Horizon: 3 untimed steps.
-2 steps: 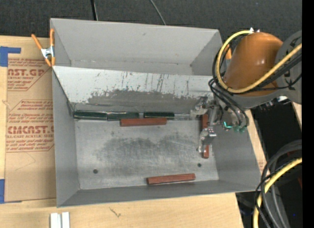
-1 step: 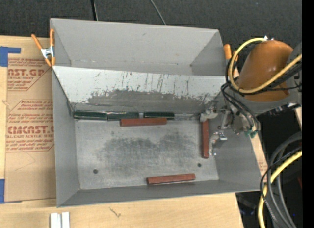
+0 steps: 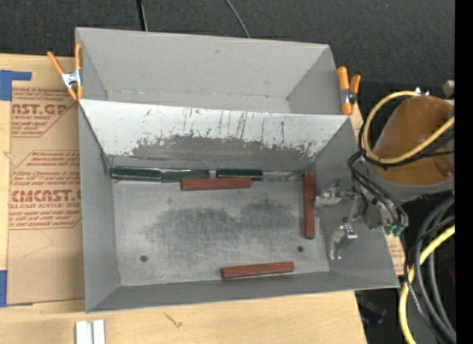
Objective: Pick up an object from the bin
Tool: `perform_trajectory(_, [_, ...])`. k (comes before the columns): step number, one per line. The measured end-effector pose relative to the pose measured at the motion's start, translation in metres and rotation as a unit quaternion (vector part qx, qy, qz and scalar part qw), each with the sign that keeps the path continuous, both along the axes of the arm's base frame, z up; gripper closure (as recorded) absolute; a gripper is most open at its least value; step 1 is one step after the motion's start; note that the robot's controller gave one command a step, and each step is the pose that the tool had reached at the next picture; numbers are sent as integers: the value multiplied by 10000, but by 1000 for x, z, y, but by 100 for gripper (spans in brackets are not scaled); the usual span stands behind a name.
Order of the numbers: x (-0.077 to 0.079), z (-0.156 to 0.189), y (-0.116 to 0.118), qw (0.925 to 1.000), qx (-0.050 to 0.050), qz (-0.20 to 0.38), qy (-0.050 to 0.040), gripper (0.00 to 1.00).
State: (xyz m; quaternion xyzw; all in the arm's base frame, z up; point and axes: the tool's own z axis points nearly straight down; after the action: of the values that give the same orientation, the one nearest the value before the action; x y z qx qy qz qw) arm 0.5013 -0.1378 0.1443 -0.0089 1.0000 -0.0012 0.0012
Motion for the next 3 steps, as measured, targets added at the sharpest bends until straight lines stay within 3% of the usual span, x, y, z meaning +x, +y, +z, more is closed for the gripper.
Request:
perform_trajectory(1, [28, -40, -4, 9954, 1, 957, 8, 0])
perform_trajectory(2, [42, -66, -8, 9666, 26, 2563, 12, 100])
perform_trajectory(3, [42, -66, -8, 9666, 26, 2563, 11, 100])
